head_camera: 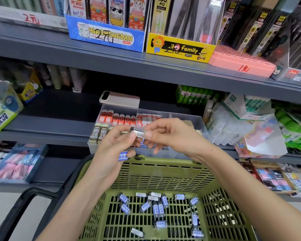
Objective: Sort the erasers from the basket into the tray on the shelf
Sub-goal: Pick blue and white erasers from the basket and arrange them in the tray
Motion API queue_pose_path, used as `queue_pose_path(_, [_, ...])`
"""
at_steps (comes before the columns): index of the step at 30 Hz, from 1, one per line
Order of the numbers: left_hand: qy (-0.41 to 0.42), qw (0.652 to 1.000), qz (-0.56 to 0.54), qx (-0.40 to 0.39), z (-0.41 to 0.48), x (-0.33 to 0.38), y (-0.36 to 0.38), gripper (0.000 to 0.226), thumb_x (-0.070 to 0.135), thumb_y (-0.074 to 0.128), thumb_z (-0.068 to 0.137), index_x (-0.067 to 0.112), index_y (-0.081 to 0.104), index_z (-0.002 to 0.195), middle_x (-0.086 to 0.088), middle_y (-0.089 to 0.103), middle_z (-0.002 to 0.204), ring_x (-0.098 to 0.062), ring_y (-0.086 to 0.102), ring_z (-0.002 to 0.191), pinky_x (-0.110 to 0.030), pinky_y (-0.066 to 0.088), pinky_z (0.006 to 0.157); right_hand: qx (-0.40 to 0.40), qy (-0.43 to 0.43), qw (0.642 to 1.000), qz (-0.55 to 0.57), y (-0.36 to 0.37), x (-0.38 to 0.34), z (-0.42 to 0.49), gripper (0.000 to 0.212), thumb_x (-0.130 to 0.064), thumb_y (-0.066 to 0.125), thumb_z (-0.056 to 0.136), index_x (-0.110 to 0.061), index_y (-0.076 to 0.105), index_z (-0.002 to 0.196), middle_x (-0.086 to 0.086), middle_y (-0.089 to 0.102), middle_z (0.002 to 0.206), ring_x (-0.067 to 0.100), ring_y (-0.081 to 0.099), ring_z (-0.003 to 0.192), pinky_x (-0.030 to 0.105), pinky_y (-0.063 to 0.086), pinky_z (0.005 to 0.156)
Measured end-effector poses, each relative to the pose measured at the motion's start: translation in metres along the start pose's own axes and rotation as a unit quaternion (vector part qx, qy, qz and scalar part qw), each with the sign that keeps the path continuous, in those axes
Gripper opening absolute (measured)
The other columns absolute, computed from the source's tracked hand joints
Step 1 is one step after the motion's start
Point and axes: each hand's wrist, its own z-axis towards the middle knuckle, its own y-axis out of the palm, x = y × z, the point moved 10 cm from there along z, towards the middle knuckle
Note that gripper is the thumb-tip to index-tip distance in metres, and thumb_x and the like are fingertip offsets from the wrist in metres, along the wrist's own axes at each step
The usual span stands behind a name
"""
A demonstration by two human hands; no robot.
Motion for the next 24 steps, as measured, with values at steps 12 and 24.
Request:
queue_pose_path(12, [-0.011, 0.993, -0.114, -0.024, 0.000, 0.005, -0.003, 0.030, 0.009, 0.065, 0.065, 0.009, 0.070, 0.095, -0.008, 0.065, 0.090, -0.017, 0.059, 0.086, -0.023, 0.046, 0.068, 0.125, 0.078, 0.986, -0.083, -0.067, 0.032, 0.010, 0.022, 0.006, 0.070, 0.076, -0.013, 0.067, 0.087, 0.006, 0.060, 0.075, 0.008, 0.054, 0.060, 0.020, 0.043, 0.051])
queue_pose_path(24, [-0.006, 0.990, -0.138, 0.029, 0.005, 0.005, -0.009, 0.017, 0.017, 0.050, 0.086, 0.007, 0.063, 0.092, -0.007, 0.066, 0.079, -0.017, 0.066, 0.074, -0.028, 0.055, 0.063, 0.233, 0.018, 0.868, -0.438, -0.059, 0.025, 0.021, 0.021, -0.026, 0.071, 0.076, -0.027, 0.065, 0.096, -0.009, 0.065, 0.080, 0.013, 0.053, 0.085, 0.025, 0.028, 0.065])
